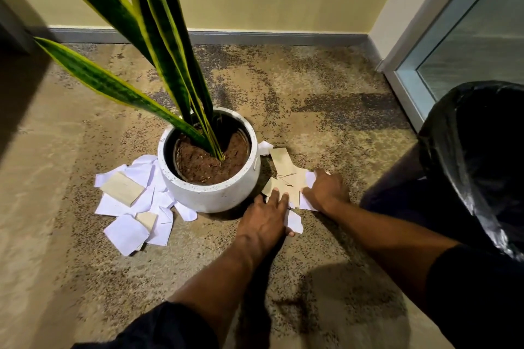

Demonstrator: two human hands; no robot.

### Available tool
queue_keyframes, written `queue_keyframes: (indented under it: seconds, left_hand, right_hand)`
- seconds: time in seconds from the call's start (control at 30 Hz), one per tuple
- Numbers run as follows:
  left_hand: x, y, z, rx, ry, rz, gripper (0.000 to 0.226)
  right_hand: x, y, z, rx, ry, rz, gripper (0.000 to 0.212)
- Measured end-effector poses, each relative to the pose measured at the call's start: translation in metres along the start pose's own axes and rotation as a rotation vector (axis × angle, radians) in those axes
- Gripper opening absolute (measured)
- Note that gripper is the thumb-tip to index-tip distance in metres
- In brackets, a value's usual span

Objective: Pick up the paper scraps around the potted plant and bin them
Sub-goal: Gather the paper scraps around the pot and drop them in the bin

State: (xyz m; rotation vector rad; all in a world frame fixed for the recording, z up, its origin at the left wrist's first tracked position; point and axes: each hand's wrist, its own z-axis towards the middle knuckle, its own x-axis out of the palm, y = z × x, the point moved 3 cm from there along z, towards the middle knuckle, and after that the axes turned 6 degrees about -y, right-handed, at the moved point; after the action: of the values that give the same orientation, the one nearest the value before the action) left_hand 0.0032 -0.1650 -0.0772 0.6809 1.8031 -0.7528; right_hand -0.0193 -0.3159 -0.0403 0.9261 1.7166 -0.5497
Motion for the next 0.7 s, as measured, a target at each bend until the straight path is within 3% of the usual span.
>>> queue_keyframes:
  seconds: [0.13, 0.37, 0.5, 0.7]
  left_hand:
    - [-0.001, 0.001, 0.005, 0.006, -0.025, -0.014, 0.075]
    - [-0.021, -0.001, 0.004, 0.04, -0.056, 0.004, 0.043]
    - [-0.035, -0.002, 0.005, 0.077, -0.06, 0.038, 0.035]
    - [-0.04, 0.0, 0.0, 0.098, -0.176, 0.029, 0.025]
  right_hand:
    - [-0.006, 0.002, -0.004, -0.064, -0.042, -0.005, 0.051]
    - [-0.014, 0.007, -0.015, -0.354, -0.157, -0.232, 0.039]
    - [-0.025, 0.008, -0.018, -0.363, -0.197, -0.241, 0.039]
    - [-0.045, 0.002, -0.023, -0.323, -0.228, -0.181, 0.021]
